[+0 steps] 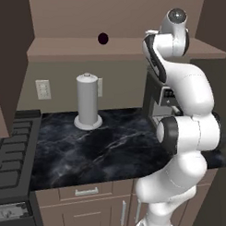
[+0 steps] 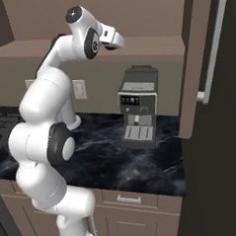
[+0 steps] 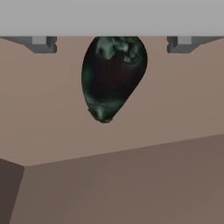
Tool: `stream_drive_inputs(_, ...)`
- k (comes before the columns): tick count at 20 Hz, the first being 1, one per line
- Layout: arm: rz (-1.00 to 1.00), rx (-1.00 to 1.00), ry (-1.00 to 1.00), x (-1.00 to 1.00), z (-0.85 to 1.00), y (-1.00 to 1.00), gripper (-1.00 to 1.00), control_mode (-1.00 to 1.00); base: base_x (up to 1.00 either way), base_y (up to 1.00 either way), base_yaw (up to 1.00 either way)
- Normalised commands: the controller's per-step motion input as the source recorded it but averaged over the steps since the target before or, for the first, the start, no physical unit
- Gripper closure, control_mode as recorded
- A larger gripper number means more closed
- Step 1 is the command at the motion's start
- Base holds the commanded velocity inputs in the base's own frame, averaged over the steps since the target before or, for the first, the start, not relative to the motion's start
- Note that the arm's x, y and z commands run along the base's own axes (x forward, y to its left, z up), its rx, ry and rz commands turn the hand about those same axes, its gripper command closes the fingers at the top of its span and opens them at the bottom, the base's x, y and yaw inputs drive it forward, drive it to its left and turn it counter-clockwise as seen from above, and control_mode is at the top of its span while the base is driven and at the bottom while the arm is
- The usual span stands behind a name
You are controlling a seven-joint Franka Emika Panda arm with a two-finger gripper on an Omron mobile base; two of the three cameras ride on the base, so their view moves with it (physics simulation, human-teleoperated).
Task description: Pick the eggplants from the cabinet and place them in one bowl. Pick the avocado from the sink and place it in the other bowl.
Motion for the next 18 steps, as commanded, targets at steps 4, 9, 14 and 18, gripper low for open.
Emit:
stream_drive_inputs(4,0.0,0.0,0.0,0.24,0.0,-0.05,-1.0,-1.0,0.0,0.0,0.0)
stream_drive_inputs(9,0.0,0.0,0.0,0.1,-0.04,-0.01,-1.0,-1.0,0.0,0.0,0.0)
stream_drive_inputs(14,0.01,0.0,0.0,0.02,-0.14,0.0,1.0,-1.0,0.0,0.0,0.0)
stream_drive_inputs(18,0.03,0.0,0.0,0.0,-0.15,-0.02,1.0,-1.0,0.0,0.0,0.0)
